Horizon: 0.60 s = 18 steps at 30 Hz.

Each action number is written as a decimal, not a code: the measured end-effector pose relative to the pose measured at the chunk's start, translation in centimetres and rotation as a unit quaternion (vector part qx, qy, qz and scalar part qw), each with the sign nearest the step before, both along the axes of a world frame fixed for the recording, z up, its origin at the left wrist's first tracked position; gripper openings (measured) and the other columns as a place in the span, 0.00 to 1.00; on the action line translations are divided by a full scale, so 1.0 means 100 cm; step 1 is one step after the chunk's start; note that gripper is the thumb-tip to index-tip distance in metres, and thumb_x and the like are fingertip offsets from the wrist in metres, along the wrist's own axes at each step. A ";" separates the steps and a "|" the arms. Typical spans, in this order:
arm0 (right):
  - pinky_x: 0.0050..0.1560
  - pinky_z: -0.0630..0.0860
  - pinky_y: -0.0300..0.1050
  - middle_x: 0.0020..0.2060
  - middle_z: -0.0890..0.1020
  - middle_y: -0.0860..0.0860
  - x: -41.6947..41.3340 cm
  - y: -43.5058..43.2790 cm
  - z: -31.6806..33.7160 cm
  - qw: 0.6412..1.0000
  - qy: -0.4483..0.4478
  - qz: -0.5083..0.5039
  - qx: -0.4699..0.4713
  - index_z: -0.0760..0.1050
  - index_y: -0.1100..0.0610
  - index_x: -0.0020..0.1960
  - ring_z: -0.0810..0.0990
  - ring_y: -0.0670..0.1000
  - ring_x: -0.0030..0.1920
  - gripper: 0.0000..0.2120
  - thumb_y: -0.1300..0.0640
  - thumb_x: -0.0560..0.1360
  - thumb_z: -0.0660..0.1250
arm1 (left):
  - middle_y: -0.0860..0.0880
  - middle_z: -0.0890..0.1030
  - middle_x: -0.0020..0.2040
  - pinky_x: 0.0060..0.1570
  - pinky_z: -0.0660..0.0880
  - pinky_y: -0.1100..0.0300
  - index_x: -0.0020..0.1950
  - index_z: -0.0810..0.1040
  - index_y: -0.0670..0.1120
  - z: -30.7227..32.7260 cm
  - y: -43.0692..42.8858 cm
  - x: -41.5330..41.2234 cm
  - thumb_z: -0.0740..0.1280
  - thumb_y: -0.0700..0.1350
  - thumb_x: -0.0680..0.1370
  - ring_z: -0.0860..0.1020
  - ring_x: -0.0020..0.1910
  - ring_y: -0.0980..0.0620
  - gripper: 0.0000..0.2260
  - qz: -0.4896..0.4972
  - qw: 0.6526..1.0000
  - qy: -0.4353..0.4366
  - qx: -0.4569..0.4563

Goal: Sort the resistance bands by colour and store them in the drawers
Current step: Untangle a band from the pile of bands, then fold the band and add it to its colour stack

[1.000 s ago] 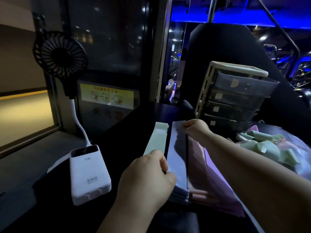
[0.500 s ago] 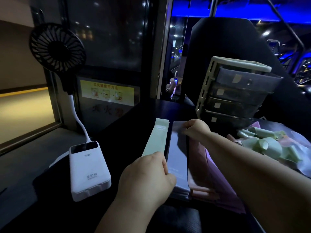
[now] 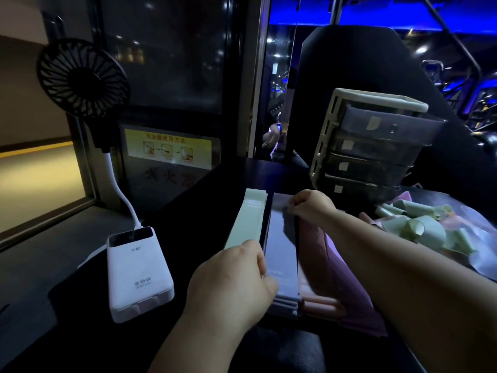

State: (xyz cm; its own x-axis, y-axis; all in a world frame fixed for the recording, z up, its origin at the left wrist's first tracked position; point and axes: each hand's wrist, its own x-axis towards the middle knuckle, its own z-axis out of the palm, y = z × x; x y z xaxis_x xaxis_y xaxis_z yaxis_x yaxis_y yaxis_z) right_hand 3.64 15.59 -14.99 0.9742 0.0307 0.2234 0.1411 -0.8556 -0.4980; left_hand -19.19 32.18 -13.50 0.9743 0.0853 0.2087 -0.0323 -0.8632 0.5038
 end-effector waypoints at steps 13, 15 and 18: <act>0.33 0.74 0.41 0.28 0.80 0.45 -0.018 -0.024 0.004 0.995 -0.019 0.021 0.094 0.83 0.52 0.43 0.76 0.40 0.28 0.07 0.49 0.73 0.71 | 0.52 0.77 0.38 0.39 0.72 0.58 0.45 0.71 0.53 0.016 -0.017 -0.001 0.64 0.59 0.77 0.77 0.41 0.54 0.10 -0.003 0.996 -0.085 -0.036; 0.25 0.66 0.33 0.22 0.76 0.43 -0.026 -0.035 0.005 0.995 -0.029 0.023 0.094 0.82 0.51 0.41 0.71 0.38 0.21 0.07 0.48 0.74 0.71 | 0.52 0.77 0.38 0.39 0.72 0.58 0.44 0.71 0.53 0.015 -0.026 0.003 0.64 0.58 0.77 0.77 0.42 0.53 0.10 -0.007 0.995 -0.084 -0.048; 0.27 0.66 0.37 0.23 0.75 0.44 -0.041 -0.058 0.008 0.996 -0.042 0.026 0.080 0.82 0.51 0.42 0.71 0.42 0.24 0.08 0.48 0.74 0.71 | 0.52 0.79 0.41 0.40 0.70 0.58 0.46 0.71 0.52 0.010 -0.045 0.013 0.64 0.57 0.78 0.77 0.46 0.51 0.09 -0.016 0.997 -0.062 -0.044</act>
State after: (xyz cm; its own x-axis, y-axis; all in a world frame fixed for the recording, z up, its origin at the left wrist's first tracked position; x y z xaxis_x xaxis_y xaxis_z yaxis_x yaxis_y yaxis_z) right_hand -0.42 9.77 -14.23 0.9502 0.0379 0.3094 0.2296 -0.7563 -0.6126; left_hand -17.88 27.69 -12.48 0.9442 0.0775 0.3200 -0.1259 -0.8131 0.5683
